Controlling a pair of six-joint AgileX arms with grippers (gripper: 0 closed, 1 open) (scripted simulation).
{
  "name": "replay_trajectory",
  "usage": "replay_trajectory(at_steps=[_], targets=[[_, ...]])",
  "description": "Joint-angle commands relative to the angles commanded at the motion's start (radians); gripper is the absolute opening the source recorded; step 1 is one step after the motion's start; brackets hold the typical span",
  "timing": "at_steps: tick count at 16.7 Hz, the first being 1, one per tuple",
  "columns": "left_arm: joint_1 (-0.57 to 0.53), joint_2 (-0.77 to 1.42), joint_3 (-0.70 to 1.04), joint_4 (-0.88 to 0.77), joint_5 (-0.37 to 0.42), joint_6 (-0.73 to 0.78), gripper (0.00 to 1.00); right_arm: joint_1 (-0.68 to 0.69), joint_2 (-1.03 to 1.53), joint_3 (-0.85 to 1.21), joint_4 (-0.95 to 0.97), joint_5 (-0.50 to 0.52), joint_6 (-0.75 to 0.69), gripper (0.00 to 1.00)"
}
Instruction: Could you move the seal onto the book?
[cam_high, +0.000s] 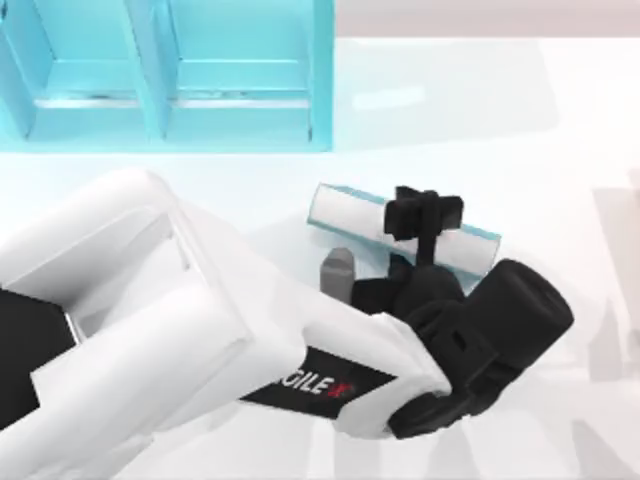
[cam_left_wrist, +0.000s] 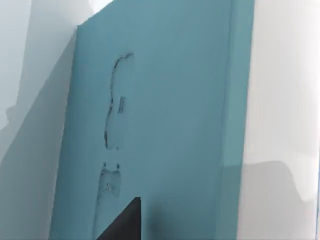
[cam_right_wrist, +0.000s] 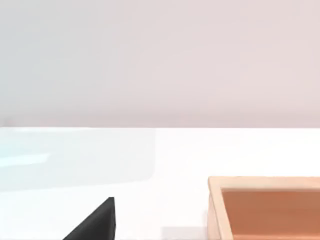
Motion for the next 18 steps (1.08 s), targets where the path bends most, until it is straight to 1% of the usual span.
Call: replay_trajectory(at_steps=[9, 11, 14, 18], targets=[[-0.002, 0.001, -0.001, -0.003, 0.0, -0.002, 1.0, 0.0, 0.0, 0.0, 0.0, 0.0, 0.0, 1.0], [-0.018, 0.001, 0.005, -0.034, -0.006, -0.035, 1.0, 0.0, 0.0, 0.0, 0.0, 0.0, 0.0, 1.0], [-0.069, 0.0, 0.021, -0.159, -0.029, -0.161, 1.0, 0.0, 0.0, 0.0, 0.0, 0.0, 0.0, 1.0], [-0.163, -0.004, 0.045, -0.442, -0.074, -0.421, 1.0, 0.0, 0.0, 0.0, 0.0, 0.0, 0.0, 1.0]])
